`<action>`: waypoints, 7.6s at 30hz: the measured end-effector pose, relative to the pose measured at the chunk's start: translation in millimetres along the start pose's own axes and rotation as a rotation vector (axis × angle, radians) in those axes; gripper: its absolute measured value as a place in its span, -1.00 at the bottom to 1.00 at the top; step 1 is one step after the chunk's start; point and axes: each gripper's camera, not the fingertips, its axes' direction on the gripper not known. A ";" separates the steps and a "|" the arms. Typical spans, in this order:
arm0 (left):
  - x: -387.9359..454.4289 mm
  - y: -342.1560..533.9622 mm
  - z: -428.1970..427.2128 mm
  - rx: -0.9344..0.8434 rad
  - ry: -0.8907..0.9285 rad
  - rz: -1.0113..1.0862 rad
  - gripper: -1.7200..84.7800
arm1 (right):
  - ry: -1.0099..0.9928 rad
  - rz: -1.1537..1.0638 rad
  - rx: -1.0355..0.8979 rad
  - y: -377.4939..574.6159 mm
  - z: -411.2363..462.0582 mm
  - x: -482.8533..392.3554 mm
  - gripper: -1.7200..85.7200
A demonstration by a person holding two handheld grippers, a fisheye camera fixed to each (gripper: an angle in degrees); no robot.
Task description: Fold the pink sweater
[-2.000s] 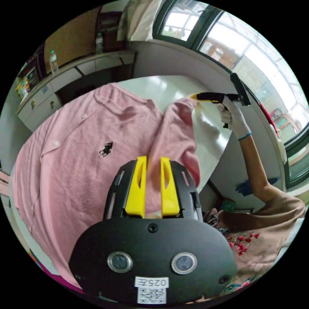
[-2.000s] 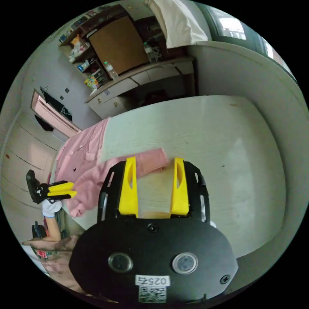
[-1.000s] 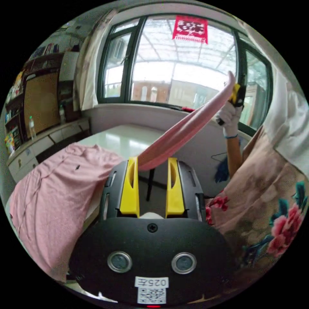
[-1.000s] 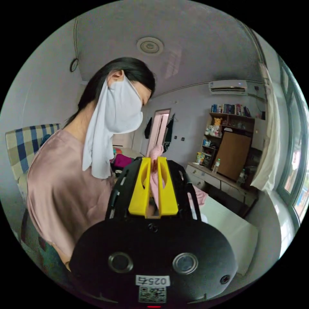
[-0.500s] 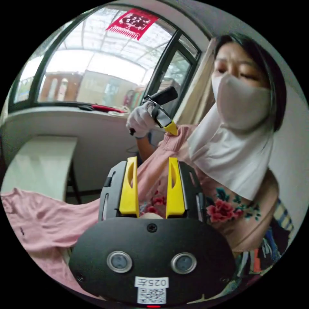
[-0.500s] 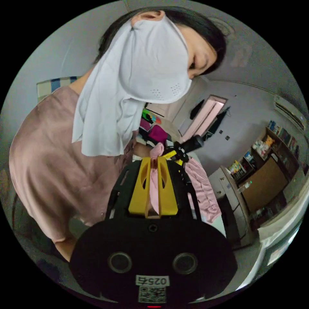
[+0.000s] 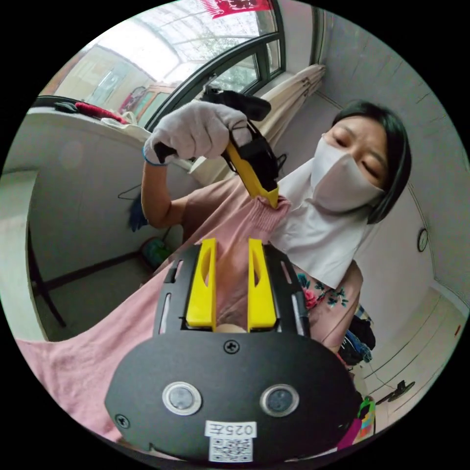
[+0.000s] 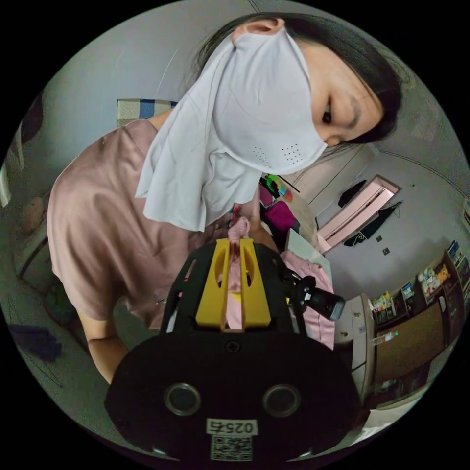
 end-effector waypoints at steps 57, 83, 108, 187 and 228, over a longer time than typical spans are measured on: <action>112.1 46.6 81.5 0.308 -1.295 0.189 -0.77 | 0.516 0.850 0.553 201.0 -124.1 94.8 -0.98; 110.0 53.8 78.0 0.711 -0.681 0.272 -0.99 | 0.665 1.299 -0.325 278.0 -17.9 412.6 -0.76; 181.3 64.7 42.3 0.943 -0.690 0.412 -0.99 | 0.485 1.539 -0.659 367.1 11.0 483.6 -0.97; 210.5 -254.7 -57.8 0.893 -0.696 0.052 -0.99 | 0.290 1.074 0.242 193.0 -133.9 222.1 -0.56; -175.4 -57.5 -398.3 0.810 -0.583 -0.796 -0.96 | -0.024 1.717 0.329 330.1 -156.6 248.4 -0.97</action>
